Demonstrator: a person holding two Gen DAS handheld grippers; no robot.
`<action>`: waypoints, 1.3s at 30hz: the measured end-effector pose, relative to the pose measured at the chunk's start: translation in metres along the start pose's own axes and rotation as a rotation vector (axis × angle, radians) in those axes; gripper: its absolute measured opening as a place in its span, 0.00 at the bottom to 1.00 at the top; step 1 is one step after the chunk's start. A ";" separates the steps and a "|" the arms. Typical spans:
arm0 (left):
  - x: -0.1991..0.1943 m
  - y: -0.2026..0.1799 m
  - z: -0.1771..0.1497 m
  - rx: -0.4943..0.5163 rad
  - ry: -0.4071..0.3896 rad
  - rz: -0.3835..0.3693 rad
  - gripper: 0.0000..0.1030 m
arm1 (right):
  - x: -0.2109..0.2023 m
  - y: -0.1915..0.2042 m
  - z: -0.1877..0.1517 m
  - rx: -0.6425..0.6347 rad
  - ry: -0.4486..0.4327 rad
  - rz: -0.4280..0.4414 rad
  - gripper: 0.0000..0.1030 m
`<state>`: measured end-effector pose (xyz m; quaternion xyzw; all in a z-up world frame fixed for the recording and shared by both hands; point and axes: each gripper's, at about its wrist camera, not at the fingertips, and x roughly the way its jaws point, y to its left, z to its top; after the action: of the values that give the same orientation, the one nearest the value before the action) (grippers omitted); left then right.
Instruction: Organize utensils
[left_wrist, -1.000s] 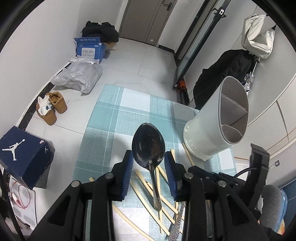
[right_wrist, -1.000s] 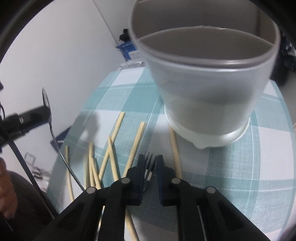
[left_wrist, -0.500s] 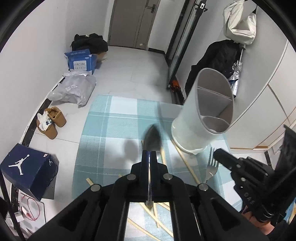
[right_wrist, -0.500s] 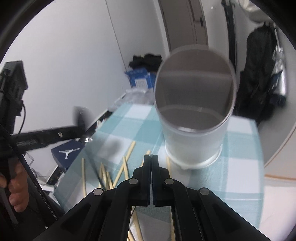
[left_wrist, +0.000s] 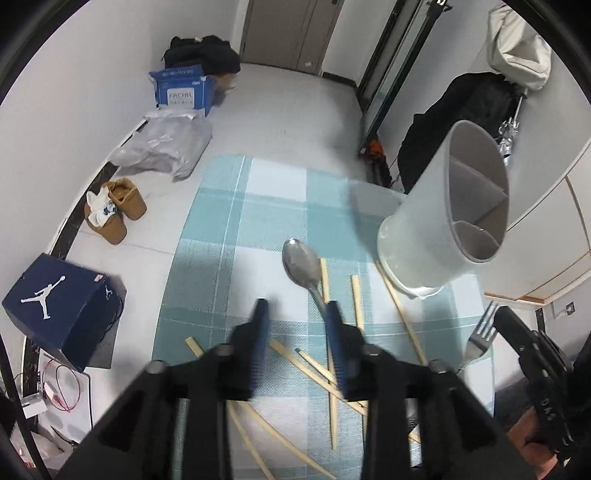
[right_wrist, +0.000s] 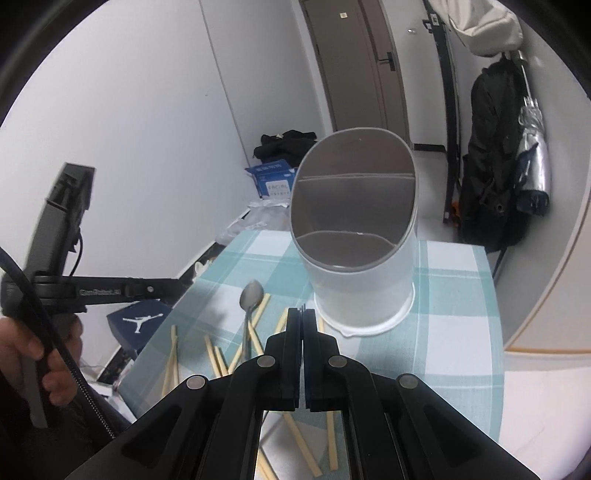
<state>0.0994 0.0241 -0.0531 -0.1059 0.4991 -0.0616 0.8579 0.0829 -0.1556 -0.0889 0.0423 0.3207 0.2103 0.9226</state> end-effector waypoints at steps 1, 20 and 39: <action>0.003 0.001 0.001 -0.010 0.002 0.013 0.36 | 0.000 -0.002 0.000 0.008 -0.001 0.008 0.01; 0.089 -0.016 0.029 0.127 0.235 0.187 0.59 | 0.014 -0.021 0.001 0.027 0.002 0.043 0.01; 0.089 -0.013 0.041 0.003 0.265 0.160 0.49 | 0.002 -0.034 0.007 0.090 -0.029 0.060 0.01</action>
<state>0.1788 -0.0024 -0.1057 -0.0555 0.6148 -0.0072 0.7867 0.1008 -0.1849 -0.0924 0.0966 0.3149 0.2228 0.9175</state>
